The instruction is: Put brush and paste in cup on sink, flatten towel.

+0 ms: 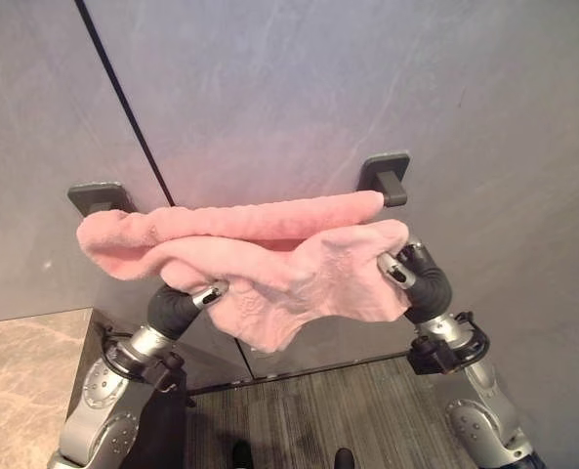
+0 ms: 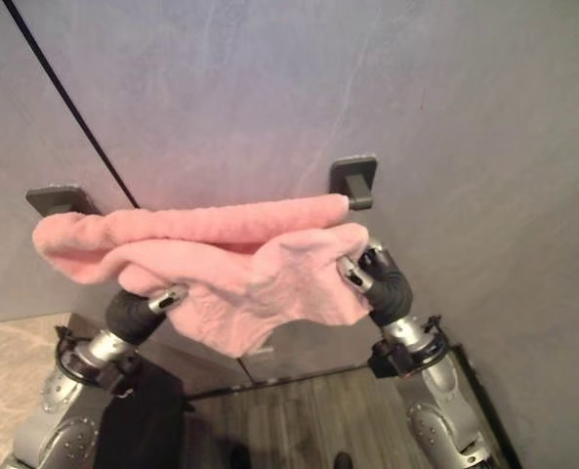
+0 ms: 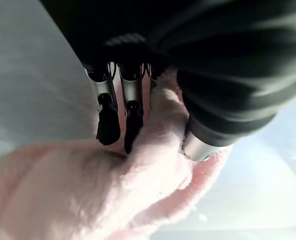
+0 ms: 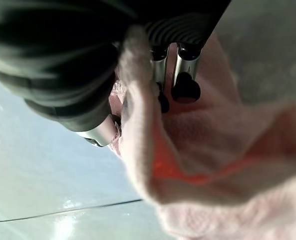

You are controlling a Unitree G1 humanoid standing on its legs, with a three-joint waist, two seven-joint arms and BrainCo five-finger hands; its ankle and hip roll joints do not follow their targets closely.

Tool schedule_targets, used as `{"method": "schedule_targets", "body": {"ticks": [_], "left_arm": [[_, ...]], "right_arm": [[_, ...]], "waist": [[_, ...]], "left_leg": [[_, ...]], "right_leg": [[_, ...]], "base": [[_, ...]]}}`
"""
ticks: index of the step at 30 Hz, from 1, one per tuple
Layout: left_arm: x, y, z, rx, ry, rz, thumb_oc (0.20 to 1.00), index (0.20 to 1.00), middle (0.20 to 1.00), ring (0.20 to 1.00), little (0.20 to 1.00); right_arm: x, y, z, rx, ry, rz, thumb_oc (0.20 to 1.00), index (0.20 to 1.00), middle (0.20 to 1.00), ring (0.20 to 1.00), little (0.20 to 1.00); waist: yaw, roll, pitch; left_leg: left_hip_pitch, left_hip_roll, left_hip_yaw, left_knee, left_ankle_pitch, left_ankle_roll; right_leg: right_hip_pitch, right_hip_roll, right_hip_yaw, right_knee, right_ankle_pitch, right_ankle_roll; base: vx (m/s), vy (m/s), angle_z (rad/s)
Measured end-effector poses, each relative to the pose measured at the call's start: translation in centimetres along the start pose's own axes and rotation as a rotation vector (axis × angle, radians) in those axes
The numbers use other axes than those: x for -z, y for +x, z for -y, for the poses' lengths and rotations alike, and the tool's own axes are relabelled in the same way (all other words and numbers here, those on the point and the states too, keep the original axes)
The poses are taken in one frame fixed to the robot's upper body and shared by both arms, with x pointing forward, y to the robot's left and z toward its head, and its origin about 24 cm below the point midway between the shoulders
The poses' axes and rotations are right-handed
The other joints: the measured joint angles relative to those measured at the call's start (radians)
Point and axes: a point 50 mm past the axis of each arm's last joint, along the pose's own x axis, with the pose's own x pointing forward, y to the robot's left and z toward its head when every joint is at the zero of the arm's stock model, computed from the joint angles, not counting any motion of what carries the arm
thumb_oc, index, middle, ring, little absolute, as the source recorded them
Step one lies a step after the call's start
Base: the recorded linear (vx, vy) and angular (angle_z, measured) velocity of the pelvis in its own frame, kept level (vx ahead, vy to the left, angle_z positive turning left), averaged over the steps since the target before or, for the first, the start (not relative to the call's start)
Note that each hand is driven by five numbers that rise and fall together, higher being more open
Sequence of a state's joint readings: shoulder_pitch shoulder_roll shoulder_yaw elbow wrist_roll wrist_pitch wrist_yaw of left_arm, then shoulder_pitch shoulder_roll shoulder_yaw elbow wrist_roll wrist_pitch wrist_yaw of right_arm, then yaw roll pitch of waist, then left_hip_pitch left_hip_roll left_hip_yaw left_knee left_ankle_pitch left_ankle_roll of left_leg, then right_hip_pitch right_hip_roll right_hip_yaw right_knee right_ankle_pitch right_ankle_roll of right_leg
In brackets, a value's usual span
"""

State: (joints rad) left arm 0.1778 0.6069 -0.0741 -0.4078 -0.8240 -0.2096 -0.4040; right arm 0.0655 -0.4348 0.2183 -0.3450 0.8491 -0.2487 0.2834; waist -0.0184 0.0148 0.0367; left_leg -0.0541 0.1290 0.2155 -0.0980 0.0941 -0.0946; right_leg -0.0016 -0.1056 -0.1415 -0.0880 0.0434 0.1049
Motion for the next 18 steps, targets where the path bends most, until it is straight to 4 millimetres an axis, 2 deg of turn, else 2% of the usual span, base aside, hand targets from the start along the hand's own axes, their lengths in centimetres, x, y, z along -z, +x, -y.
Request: {"method": "schedule_targets", "body": {"ticks": [3,4,5,6,7,8,9,10,11,12,13,14,15,16,17,18], "left_arm": [[1.4,-1.5,-1.4,-0.010,0.173,-0.212,0.200,0.200,0.200,0.200,0.200],[1.3,-2.0,-2.4,0.017,0.344,-0.340,0.200,0.200,0.200,0.200,0.200],[0.6,-1.8,-2.3,0.033,0.374,-0.335,0.200,0.200,0.200,0.200,0.200],[-1.7,-1.3,-1.3,0.020,0.322,-0.163,0.200,0.200,0.200,0.200,0.200],[-1.9,-1.2,-0.9,-0.019,0.229,-0.060,0.200,0.200,0.200,0.200,0.200],[-1.6,-1.1,-0.6,-0.056,0.143,0.020,0.200,0.200,0.200,0.200,0.200],[0.3,-0.9,0.0,-0.068,0.021,0.016,0.200,0.200,0.200,0.200,0.200],[1.6,-1.3,-0.3,-0.069,0.046,-0.075,0.200,0.200,0.200,0.200,0.200],[2.6,-2.1,-1.1,-0.045,0.159,-0.219,0.200,0.200,0.200,0.200,0.200],[4.2,-3.6,-2.8,-0.025,0.340,-0.456,0.200,0.200,0.200,0.200,0.200],[4.2,-3.7,-3.3,-0.004,0.444,-0.522,0.200,0.200,0.200,0.200,0.200],[2.5,-2.7,-2.7,0.031,0.536,-0.466,0.200,0.200,0.200,0.200,0.200],[1.2,-2.0,-2.2,0.030,0.541,-0.383,0.200,0.200,0.200,0.200,0.200],[0.6,-1.8,-1.5,-0.019,0.444,-0.271,0.200,0.200,0.200,0.200,0.200],[0.5,-1.6,-1.1,-0.136,0.255,-0.099,0.200,0.200,0.200,0.200,0.200],[1.3,-1.6,-0.8,-0.158,0.171,-0.085,0.200,0.200,0.200,0.200,0.200]], "right_arm": [[2.9,-1.2,2.0,0.123,0.020,-0.127,0.200,0.200,0.200,0.200,0.200],[3.7,-1.5,2.1,0.141,0.025,-0.185,0.200,0.200,0.200,0.200,0.200],[3.5,-1.5,1.8,0.126,0.030,-0.190,0.200,0.200,0.200,0.200,0.200],[1.6,-1.1,-0.5,0.002,0.064,-0.124,0.200,0.200,0.200,0.200,0.200],[0.8,-0.8,-1.4,-0.059,0.065,-0.085,0.200,0.200,0.200,0.200,0.200],[0.4,-0.6,-1.8,-0.088,0.066,-0.062,0.200,0.200,0.200,0.200,0.200],[0.6,-0.4,-1.7,-0.093,0.068,-0.055,0.200,0.200,0.200,0.200,0.200],[1.6,-0.5,-1.0,-0.056,0.073,-0.076,0.200,0.200,0.200,0.200,0.200],[3.0,-0.5,0.4,0.012,0.062,-0.115,0.200,0.200,0.200,0.200,0.200],[5.5,-0.9,2.6,0.159,0.072,-0.209,0.200,0.200,0.200,0.200,0.200],[6.1,-1.5,3.1,0.198,0.069,-0.258,0.200,0.200,0.200,0.200,0.200],[6.0,-2.2,2.5,0.165,0.067,-0.307,0.200,0.200,0.200,0.200,0.200],[5.5,-2.2,1.7,0.123,0.075,-0.298,0.200,0.200,0.200,0.200,0.200],[4.3,-2.1,0.4,0.058,0.068,-0.273,0.200,0.200,0.200,0.200,0.200],[2.6,-2.0,-1.1,-0.037,0.059,-0.203,0.200,0.200,0.200,0.200,0.200],[2.3,-2.0,-1.2,-0.032,0.063,-0.166,0.200,0.200,0.200,0.200,0.200]], "waist": [[0.002,0.003,0.001],[0.003,0.007,0.001],[0.004,0.007,0.002],[0.007,0.011,0.006],[0.007,0.016,0.007],[0.007,0.016,0.005],[0.007,0.009,-0.006],[0.008,0.014,-0.003],[0.001,0.010,-0.006],[-0.007,0.008,-0.007],[-0.003,0.013,-0.003],[0.008,0.027,0.007],[0.009,0.032,0.011],[0.013,0.037,0.011],[0.007,0.044,0.004],[0.005,0.039,0.000]], "left_leg": [[0.001,0.001,0.008,0.000,-0.001,0.000],[-0.001,0.002,0.006,0.001,-0.001,0.000],[-0.005,0.002,0.005,0.003,-0.001,0.000],[-0.021,-0.002,0.006,0.004,-0.001,0.001],[-0.020,-0.004,0.007,0.004,0.000,0.001],[-0.012,-0.005,0.009,0.004,-0.001,0.001],[-0.004,-0.004,0.009,0.004,-0.002,0.002],[-0.002,-0.001,0.011,0.004,-0.003,0.001],[0.003,0.003,0.013,0.004,-0.003,0.001],[0.009,0.007,0.014,0.004,-0.004,-0.002],[0.004,0.006,0.012,0.003,-0.005,-0.002],[-0.013,0.000,0.011,0.001,-0.004,-0.002],[-0.019,-0.003,0.010,0.001,-0.004,-0.002],[-0.018,-0.005,0.012,0.004,-0.004,-0.001],[-0.006,-0.008,0.011,0.004,-0.005,0.001],[0.005,-0.006,0.012,0.004,-0.007,0.003]], "right_leg": [[-0.002,0.000,0.005,0.000,0.000,0.000],[-0.004,0.001,0.004,-0.001,0.000,0.000],[-0.008,0.001,0.004,-0.002,0.001,0.000],[-0.025,-0.002,0.003,0.000,0.004,0.002],[-0.024,-0.004,0.004,0.000,0.007,0.002],[-0.017,-0.005,0.006,0.000,0.007,0.002],[-0.010,-0.004,0.006,0.000,0.000,0.002],[-0.007,-0.002,0.006,0.000,-0.001,0.000],[-0.004,0.002,0.006,0.000,-0.001,-0.001],[0.001,0.006,0.010,-0.001,-0.002,-0.002],[-0.002,0.004,0.009,-0.001,-0.003,-0.002],[-0.020,-0.001,0.010,-0.001,0.002,0.002],[-0.024,-0.003,0.008,0.000,0.003,0.003],[-0.026,-0.005,0.008,0.000,0.004,0.005],[-0.011,-0.009,0.009,0.000,0.003,0.007],[0.000,-0.006,0.009,0.000,-0.002,0.005]], "base": [[0.00,-0.003,-0.05],[0.00,0.000,0.00],[0.00,0.000,0.00],[0.00,0.000,0.00],[0.00,0.000,0.00],[0.00,0.000,0.00],[0.00,0.000,0.00],[0.01,0.002,-0.05],[0.00,0.001,-0.09],[0.01,0.003,-0.06],[0.00,0.000,0.00],[0.00,-0.016,0.07],[0.00,-0.021,0.04],[0.01,-0.012,0.04],[0.00,0.000,0.00],[0.00,0.000,0.00]]}}
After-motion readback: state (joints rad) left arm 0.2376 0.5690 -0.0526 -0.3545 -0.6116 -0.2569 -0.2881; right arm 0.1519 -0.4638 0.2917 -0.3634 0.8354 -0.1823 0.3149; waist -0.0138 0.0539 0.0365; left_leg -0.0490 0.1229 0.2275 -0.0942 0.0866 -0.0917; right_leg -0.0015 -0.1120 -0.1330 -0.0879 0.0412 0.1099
